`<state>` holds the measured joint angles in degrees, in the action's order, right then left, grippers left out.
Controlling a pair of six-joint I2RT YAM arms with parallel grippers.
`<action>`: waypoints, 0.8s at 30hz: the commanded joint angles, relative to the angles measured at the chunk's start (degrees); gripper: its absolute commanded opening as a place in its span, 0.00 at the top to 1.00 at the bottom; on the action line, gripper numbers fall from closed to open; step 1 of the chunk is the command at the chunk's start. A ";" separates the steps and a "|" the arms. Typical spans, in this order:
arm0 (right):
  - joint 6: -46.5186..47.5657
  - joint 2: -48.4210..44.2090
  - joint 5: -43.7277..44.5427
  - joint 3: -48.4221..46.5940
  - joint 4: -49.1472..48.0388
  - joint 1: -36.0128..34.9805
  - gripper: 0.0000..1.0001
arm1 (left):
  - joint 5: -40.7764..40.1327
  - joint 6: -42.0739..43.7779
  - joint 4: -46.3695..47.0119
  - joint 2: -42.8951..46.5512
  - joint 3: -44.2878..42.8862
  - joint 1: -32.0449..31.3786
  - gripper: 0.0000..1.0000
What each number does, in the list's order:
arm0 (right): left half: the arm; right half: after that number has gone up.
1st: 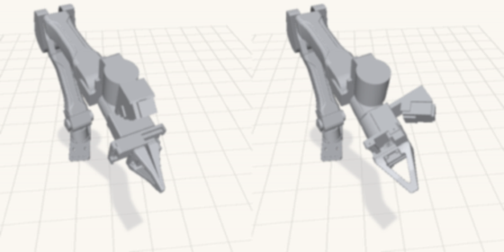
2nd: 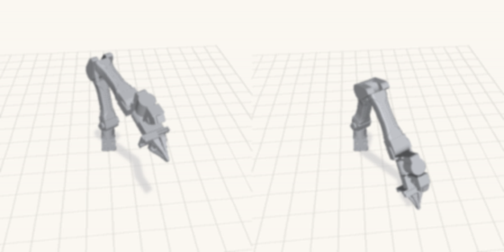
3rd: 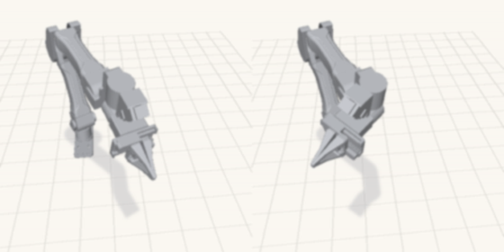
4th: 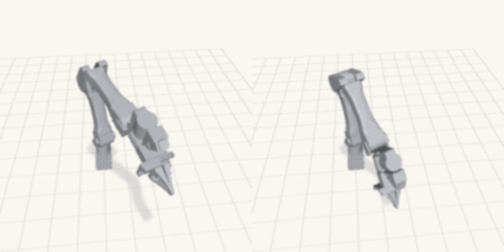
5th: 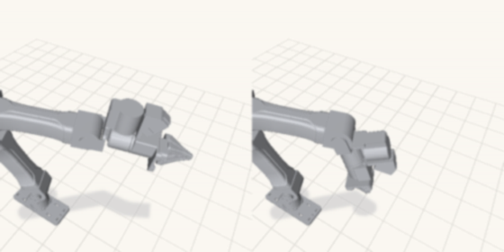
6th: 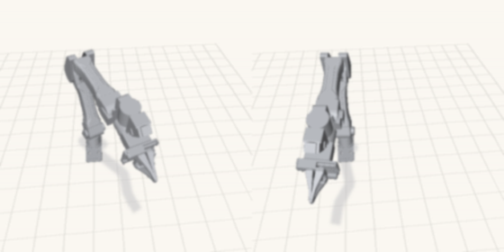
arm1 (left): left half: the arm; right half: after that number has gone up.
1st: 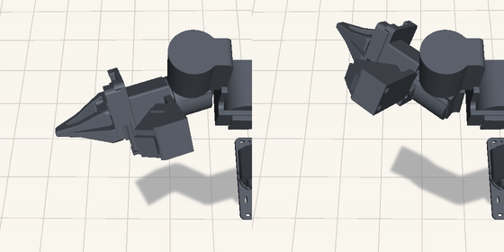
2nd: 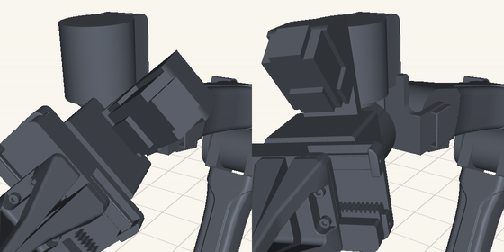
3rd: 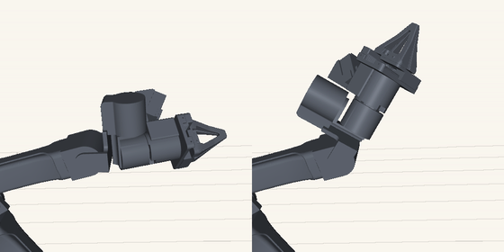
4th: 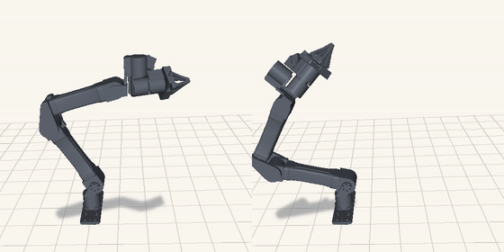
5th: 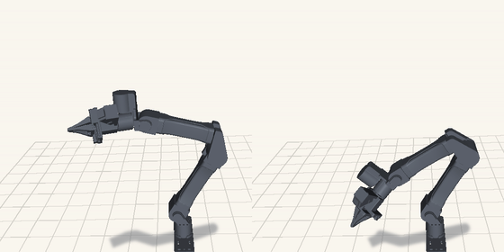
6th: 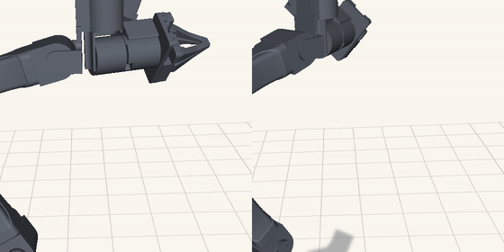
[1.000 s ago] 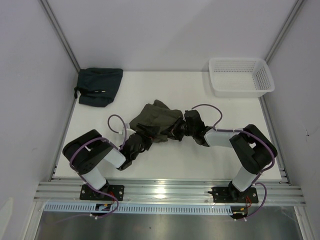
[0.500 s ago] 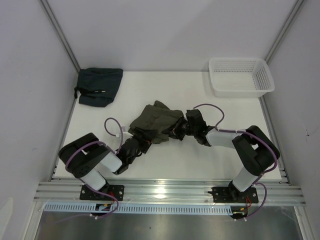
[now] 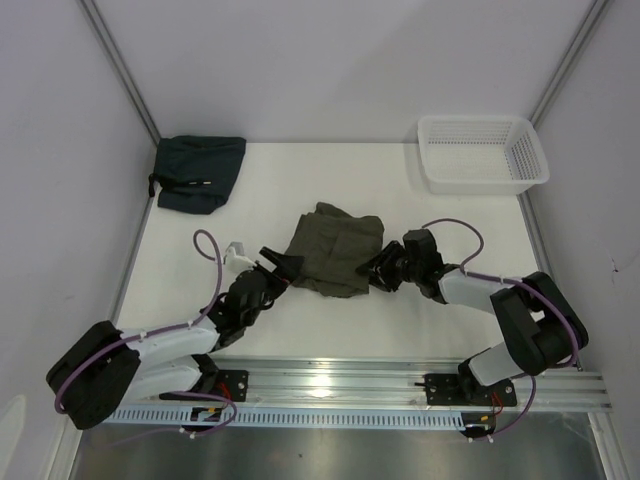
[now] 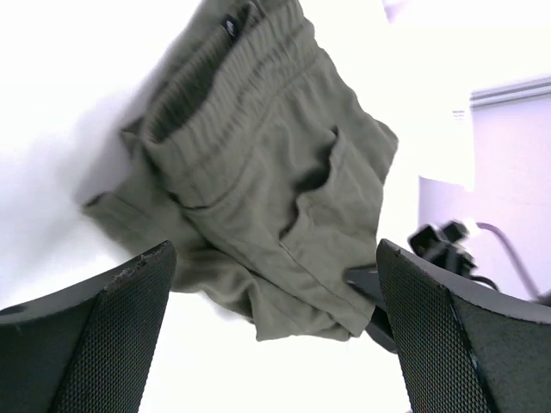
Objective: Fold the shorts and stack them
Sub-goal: Neatly place the folded shorts to the corner
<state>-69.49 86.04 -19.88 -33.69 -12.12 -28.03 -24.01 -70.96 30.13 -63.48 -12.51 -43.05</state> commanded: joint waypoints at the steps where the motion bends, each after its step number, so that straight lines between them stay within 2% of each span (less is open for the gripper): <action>1: 4.79 -2.72 3.35 1.52 0.52 0.87 0.59 | -3.24 6.35 -9.73 2.66 -3.48 0.24 0.01; 2: 5.50 -2.63 3.79 1.87 -0.18 0.96 0.42 | -3.24 6.88 -10.17 2.75 -3.74 0.24 0.01; 3: 6.12 -2.46 5.01 2.05 -0.18 1.05 0.32 | -3.24 7.41 -10.00 2.58 -3.75 0.24 0.01; 5: 7.61 -2.28 5.38 3.45 -2.54 0.96 0.16 | -2.36 8.82 -9.91 1.79 -4.71 0.77 0.01; 7: 7.79 -2.45 5.99 4.94 -4.13 0.61 0.08 | -1.74 10.22 -9.30 1.17 -5.06 1.56 0.01; 12: 7.53 -1.93 9.06 10.04 -11.69 -2.81 0.03 | 1.50 13.12 -4.82 -2.25 -5.15 4.98 0.01; 18: 6.48 3.07 12.31 14.61 -27.32 -7.90 0.03 | 6.69 18.83 -4.28 -7.34 -8.57 11.66 0.01; 24: 5.24 9.84 19.88 15.50 -39.72 -14.24 0.01 | 7.74 21.39 -3.33 -13.50 -12.89 12.46 0.01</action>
<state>-64.99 91.94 -6.98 -20.45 -48.40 -39.79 -18.13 -53.34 24.29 -74.70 -22.87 -31.05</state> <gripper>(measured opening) 0.981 0.993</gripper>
